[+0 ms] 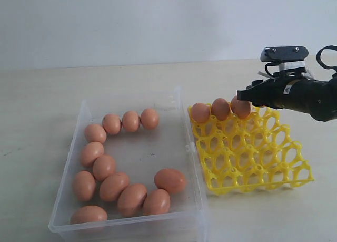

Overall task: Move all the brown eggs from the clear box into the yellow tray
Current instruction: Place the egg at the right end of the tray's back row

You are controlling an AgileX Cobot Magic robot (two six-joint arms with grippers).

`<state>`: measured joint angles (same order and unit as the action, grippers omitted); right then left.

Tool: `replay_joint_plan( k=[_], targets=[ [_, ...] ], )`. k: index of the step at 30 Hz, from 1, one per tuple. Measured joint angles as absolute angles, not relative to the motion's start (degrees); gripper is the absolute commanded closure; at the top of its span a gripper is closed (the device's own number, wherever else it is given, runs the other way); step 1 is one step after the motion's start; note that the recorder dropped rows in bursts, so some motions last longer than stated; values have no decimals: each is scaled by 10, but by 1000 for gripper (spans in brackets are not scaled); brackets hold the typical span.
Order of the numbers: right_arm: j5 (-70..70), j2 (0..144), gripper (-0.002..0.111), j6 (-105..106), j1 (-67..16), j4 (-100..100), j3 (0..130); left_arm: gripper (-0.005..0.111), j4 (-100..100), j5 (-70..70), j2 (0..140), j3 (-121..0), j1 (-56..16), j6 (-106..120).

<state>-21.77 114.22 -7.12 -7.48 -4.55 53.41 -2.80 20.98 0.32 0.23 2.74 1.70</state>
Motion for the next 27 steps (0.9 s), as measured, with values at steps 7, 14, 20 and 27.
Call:
replay_joint_plan(
  k=[7, 14, 20, 27],
  targets=[
    [-217, 1158, 68, -71, -75, -46, 548, 107, -28, 210, 3, 2, 27, 17],
    [-214, 1160, 51, -72, -75, -58, 548, 107, -28, 210, 3, 2, 27, 17],
    [-198, 1160, 48, -74, -74, -58, 549, 107, -28, 210, 3, 2, 27, 17],
    [-151, 1077, 92, -76, -75, -61, 549, 107, -28, 210, 3, 2, 27, 17]
  ],
)
